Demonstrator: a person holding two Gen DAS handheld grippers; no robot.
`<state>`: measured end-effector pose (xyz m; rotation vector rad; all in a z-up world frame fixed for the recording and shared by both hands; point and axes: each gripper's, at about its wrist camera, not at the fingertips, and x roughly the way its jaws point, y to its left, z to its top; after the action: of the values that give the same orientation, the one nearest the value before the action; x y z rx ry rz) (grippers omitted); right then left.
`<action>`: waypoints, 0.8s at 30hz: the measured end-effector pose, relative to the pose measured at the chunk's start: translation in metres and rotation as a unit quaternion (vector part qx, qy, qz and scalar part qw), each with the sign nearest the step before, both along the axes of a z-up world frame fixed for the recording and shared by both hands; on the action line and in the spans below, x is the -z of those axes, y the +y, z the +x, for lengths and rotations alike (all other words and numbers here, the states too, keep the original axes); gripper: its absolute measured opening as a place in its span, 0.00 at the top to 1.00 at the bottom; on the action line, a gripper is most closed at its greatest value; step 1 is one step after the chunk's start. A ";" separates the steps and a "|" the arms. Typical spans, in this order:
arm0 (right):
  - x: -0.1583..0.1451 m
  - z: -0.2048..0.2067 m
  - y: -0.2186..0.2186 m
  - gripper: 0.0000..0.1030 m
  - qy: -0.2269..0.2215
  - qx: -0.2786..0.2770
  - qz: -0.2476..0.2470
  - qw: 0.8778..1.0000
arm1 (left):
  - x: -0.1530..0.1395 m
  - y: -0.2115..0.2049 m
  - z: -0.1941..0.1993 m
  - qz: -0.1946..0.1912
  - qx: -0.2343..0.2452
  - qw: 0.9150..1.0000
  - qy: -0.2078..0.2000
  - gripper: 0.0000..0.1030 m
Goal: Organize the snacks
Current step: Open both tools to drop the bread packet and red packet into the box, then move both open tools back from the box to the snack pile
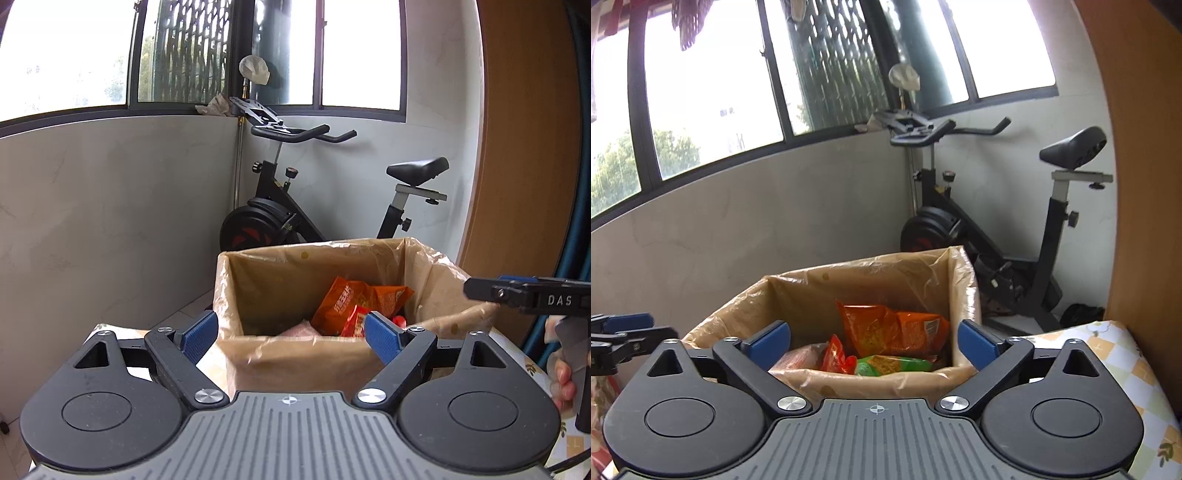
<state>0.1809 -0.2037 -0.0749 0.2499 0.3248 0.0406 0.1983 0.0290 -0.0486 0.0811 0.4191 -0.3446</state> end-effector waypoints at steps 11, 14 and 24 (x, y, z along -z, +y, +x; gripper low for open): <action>0.054 -0.049 -0.019 0.00 -0.020 0.023 -0.004 1.000 | 0.062 0.005 -0.028 -0.030 0.006 0.998 0.058 0.15; 0.079 -0.054 -0.017 0.00 0.001 0.034 -0.009 0.999 | 0.088 -0.012 -0.031 -0.035 0.020 0.996 0.081 0.15; 0.160 -0.054 -0.004 0.11 0.099 0.009 -0.060 0.993 | 0.161 -0.069 -0.032 -0.017 0.044 0.988 0.149 0.16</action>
<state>0.1268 -0.2082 -0.2346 0.1385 0.5203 -0.0223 0.1665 -0.0399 -0.2099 0.0147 0.7067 -0.4531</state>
